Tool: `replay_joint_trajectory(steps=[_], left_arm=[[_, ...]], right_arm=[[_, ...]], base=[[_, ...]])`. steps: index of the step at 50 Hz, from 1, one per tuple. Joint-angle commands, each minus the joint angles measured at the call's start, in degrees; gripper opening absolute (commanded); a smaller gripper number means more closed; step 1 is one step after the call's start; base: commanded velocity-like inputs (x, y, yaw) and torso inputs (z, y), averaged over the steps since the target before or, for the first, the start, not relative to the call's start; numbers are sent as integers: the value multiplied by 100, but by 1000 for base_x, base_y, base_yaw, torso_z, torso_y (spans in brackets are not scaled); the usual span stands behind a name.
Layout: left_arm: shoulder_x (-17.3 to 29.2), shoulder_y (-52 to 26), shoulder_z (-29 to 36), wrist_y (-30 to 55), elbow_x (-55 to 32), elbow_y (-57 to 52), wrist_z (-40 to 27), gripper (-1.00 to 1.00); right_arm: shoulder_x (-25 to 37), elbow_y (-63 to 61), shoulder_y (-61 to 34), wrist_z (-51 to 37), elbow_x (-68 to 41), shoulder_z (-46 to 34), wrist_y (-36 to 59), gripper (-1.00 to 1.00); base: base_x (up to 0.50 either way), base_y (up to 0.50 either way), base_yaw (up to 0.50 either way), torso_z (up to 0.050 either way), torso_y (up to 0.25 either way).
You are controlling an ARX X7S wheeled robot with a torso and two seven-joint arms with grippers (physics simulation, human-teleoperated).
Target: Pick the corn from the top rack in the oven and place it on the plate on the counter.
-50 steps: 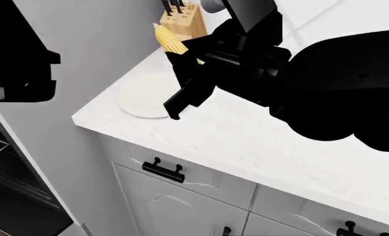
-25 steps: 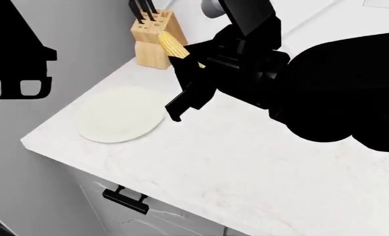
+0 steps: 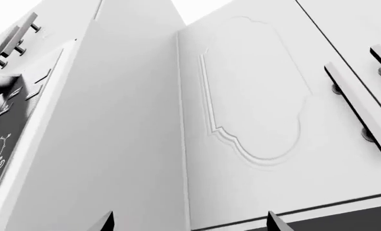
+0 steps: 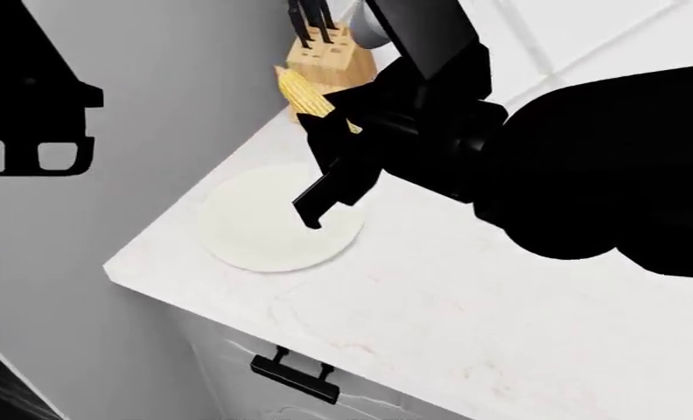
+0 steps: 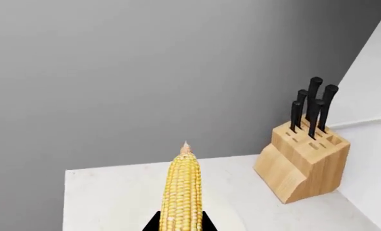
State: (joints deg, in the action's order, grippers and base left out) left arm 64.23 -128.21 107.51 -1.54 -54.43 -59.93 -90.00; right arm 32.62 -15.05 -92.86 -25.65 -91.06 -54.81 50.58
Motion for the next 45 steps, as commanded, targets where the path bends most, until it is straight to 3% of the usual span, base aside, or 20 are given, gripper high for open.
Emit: replay_joint_trajectory(steps=[1,10,22,45], left_arm=[[-24,97,-104,40,-3,-6,2,100],[13,-73,74,-72,5,-6,2,100],[112,-474,528,-294,33,-6,2,100],[101,-435,488,-263,40,-6,2,100]], right_arm=[[36,77,36,19,177,43,-62,-100],[-105,490,262,420,686,-230,-157,-100],[-803,2028,505,1474,1710,-746,-624,-100],[-1555,3580,750,2287,2376,-1047,-1268,-100]], base=[[0,0,0,0,0],[0,0,0,0,0],[0,0,0,0,0],[0,0,0,0,0]])
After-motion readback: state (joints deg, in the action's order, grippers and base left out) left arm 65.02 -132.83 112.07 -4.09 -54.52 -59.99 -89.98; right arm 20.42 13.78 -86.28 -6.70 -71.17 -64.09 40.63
